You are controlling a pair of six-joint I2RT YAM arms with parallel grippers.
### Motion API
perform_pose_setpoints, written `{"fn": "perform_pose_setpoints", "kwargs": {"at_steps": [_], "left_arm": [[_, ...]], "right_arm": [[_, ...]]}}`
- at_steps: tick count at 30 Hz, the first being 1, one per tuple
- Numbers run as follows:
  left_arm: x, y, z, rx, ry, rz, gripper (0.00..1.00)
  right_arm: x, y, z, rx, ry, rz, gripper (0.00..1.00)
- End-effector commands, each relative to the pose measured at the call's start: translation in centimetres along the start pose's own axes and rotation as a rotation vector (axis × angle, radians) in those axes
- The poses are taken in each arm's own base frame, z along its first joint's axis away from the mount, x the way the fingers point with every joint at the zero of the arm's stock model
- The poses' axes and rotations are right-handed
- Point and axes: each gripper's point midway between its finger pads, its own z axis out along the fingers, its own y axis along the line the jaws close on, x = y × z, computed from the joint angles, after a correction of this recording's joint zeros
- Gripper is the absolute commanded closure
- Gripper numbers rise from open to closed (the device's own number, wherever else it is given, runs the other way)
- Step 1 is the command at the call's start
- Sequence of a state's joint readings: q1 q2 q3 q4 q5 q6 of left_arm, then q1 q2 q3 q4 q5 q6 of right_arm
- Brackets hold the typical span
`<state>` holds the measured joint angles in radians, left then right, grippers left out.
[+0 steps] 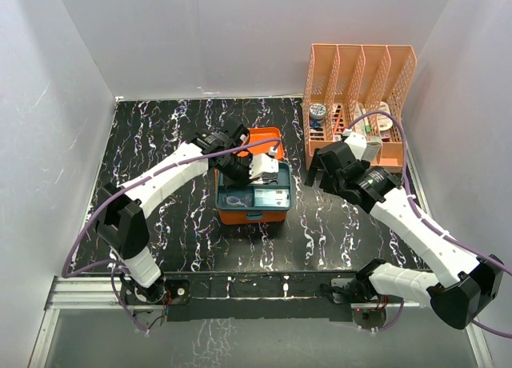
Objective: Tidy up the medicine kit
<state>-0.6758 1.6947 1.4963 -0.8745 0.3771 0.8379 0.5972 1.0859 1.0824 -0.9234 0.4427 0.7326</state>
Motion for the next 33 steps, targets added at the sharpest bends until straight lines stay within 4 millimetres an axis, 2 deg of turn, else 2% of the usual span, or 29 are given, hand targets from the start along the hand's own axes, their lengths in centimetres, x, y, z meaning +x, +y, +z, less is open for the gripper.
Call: {"fn": "perform_pose_setpoints", "kwargs": {"at_steps": [1,10,25,33], "left_arm": [[-0.4,-0.7,-1.5,-0.039,-0.039,0.020,1.00],[-1.3,0.6,-2.0,-0.090,-0.053,0.001,1.00],[-0.7,3.7,-1.2,-0.111,-0.040,0.017,1.00],[-0.2,3.0,-1.2,-0.089,-0.032,-0.008,1.00]], "right_arm": [[-1.7,0.9,-0.1,-0.031,-0.041,0.005,0.01],[-1.4,0.7,-0.1,-0.039,-0.030,0.012,0.02],[-1.3,0.4,-0.5,-0.037,-0.030,0.023,0.02],[-1.2,0.3,-0.2,-0.033,-0.025,0.011,0.02]]}}
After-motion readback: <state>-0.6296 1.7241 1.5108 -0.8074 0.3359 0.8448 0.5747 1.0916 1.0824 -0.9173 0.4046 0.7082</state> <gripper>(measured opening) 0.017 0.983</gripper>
